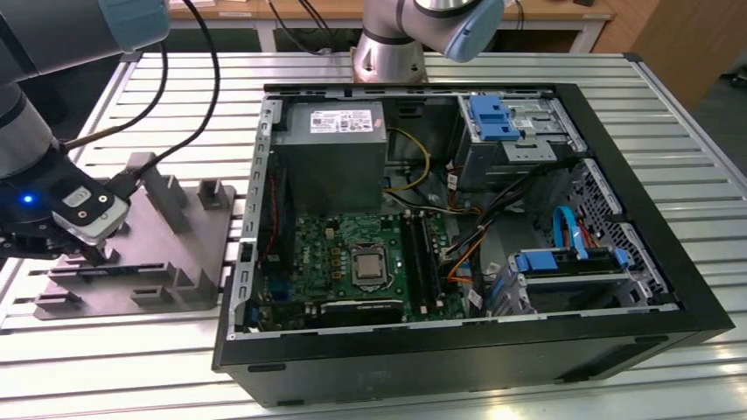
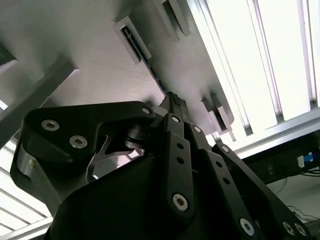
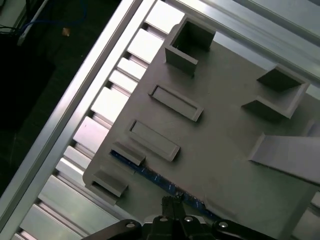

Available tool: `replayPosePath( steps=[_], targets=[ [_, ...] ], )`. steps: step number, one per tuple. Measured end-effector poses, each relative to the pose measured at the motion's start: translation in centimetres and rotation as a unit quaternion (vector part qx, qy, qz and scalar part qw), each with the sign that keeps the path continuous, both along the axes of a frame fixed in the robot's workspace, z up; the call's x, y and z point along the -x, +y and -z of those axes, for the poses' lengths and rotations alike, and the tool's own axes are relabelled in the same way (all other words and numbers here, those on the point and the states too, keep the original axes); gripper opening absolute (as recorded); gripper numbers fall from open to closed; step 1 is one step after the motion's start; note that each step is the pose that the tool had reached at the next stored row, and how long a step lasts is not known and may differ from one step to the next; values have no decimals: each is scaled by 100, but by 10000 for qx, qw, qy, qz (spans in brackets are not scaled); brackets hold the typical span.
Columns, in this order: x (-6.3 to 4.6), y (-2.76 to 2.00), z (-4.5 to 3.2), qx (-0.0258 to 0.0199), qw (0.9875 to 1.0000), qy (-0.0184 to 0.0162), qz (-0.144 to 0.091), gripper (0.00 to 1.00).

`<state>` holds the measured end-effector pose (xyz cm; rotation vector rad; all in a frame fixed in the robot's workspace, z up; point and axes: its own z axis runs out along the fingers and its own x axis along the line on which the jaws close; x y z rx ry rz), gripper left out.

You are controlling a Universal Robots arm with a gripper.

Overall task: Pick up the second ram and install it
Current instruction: 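Pick up the second ram and move it above second insertion slot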

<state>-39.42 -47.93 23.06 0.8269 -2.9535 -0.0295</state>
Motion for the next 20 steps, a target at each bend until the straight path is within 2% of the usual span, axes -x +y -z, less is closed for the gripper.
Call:
replayPosePath(
  steps=[5, 10, 20],
  targets=[
    [0, 0, 0, 0, 9995, 0, -312, 11],
    [0, 0, 0, 0, 9982, 0, -595, 11],
    [0, 0, 0, 0, 9935, 0, -1142, 11]
  ],
)
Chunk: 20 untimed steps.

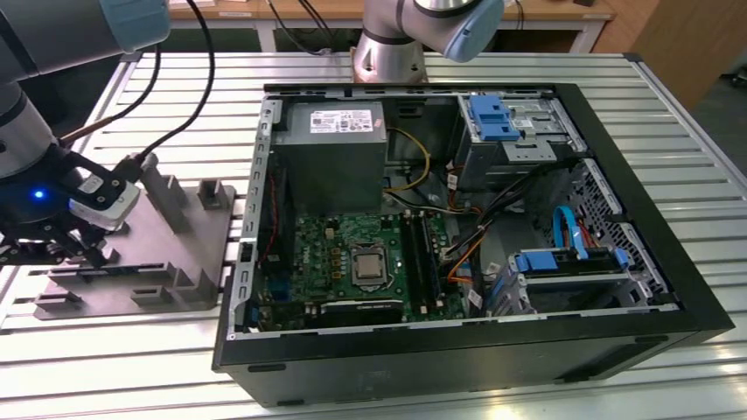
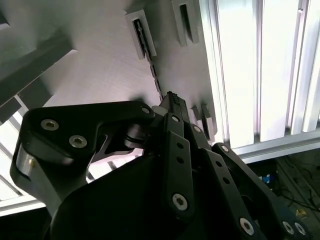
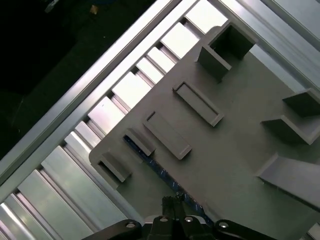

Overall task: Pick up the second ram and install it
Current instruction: 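Pick up the second ram and move it above second insertion slot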

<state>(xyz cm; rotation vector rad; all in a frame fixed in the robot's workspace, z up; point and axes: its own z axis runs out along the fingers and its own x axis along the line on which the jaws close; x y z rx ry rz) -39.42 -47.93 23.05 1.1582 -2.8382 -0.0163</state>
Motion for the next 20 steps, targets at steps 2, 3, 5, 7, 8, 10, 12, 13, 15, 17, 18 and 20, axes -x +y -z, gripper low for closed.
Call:
replayPosePath(
  steps=[2, 3, 5, 7, 8, 10, 12, 13, 15, 17, 18, 20],
  targets=[
    [0, 0, 0, 0, 10000, 0, -98, 11],
    [0, 0, 0, 0, 9999, 0, -145, 11],
    [0, 0, 0, 0, 9997, 0, -237, 11],
    [0, 0, 0, 0, 9995, 0, -328, 11],
    [0, 0, 0, 0, 9993, 0, -370, 11],
    [0, 0, 0, 0, 9990, 0, -455, 11],
    [0, 0, 0, 0, 9985, 0, -540, 11],
    [0, 0, 0, 0, 9983, 0, -583, 11],
    [0, 0, 0, 0, 9978, 0, -666, 11],
    [0, 0, 0, 0, 9971, 0, -755, 11],
    [0, 0, 0, 0, 9968, 0, -797, 11],
    [0, 0, 0, 0, 9961, 0, -881, 11]
  ],
)
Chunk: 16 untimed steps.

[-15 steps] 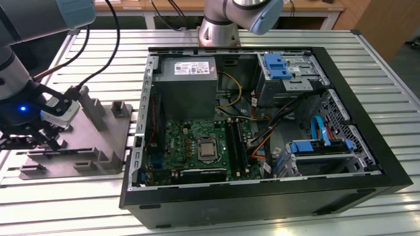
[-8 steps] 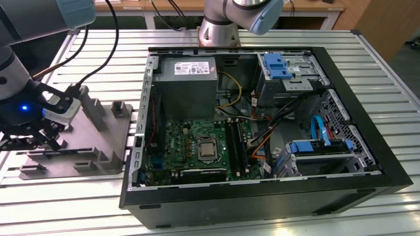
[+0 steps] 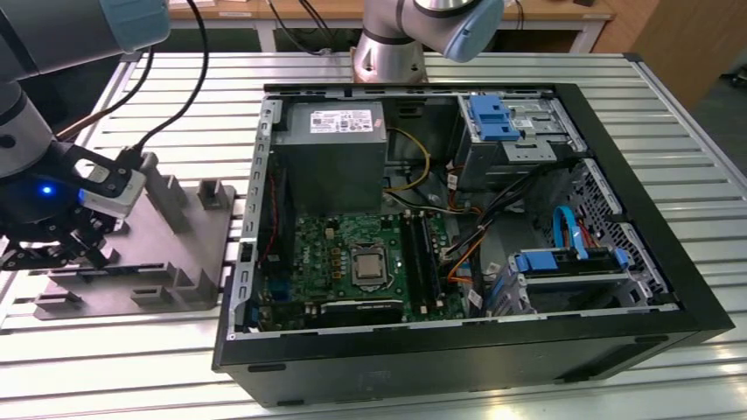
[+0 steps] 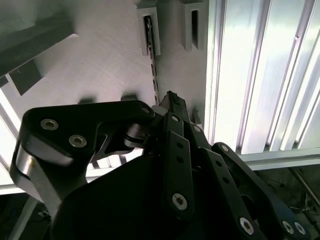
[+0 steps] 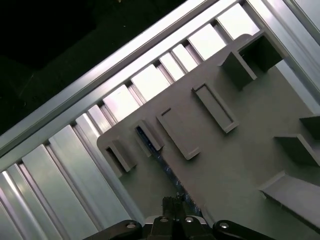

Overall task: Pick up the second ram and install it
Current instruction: 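Pick up the second ram and move it above second insertion slot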

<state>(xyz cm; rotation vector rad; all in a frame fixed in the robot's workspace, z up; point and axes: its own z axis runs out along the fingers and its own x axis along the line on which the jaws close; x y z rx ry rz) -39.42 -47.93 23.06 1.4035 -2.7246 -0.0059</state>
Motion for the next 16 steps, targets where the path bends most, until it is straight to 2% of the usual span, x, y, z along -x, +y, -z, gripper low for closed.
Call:
replayPosePath(
  steps=[8, 16],
  targets=[
    [0, 0, 0, 0, 9995, 0, -326, 11],
    [0, 0, 0, 0, 9978, 0, -665, 11]
  ],
)
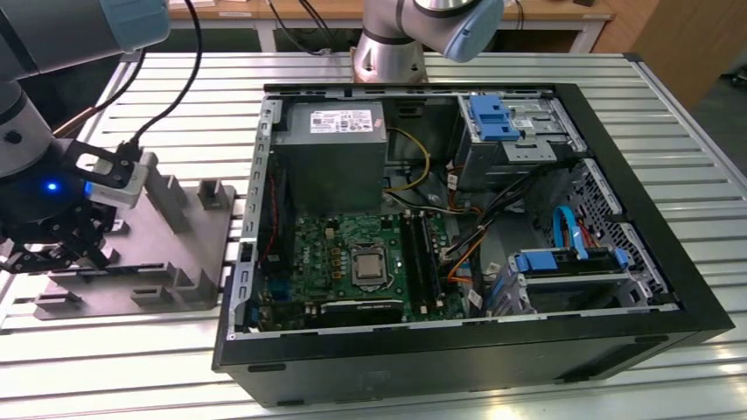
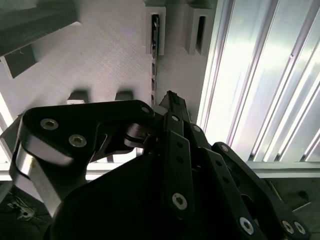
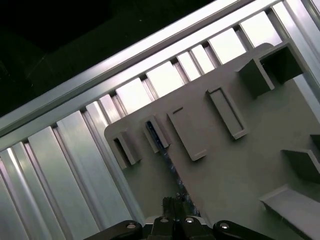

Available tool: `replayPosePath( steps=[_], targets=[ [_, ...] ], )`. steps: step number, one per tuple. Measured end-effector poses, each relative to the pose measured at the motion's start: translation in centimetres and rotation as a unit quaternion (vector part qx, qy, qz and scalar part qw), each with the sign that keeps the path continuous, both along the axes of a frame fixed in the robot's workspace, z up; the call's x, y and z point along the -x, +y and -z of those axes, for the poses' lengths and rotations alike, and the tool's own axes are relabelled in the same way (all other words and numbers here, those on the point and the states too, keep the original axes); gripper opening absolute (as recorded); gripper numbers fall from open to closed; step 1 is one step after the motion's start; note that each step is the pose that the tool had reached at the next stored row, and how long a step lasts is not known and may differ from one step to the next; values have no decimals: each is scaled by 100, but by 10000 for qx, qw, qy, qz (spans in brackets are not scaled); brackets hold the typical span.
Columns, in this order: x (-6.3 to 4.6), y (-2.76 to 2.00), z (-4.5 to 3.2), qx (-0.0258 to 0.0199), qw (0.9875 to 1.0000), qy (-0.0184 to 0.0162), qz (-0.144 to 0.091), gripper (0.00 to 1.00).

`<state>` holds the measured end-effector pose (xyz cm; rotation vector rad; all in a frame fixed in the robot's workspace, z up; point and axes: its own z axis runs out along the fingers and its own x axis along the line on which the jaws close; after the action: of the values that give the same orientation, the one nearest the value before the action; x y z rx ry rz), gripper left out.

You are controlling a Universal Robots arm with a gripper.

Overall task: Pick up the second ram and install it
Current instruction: 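Pick up the second ram and move it above second insertion slot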

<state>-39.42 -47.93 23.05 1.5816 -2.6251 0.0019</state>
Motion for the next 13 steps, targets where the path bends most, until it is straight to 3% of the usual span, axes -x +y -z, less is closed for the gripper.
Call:
replayPosePath(
  steps=[13],
  targets=[
    [0, 0, 0, 0, 9986, 0, -524, 11]
  ],
)
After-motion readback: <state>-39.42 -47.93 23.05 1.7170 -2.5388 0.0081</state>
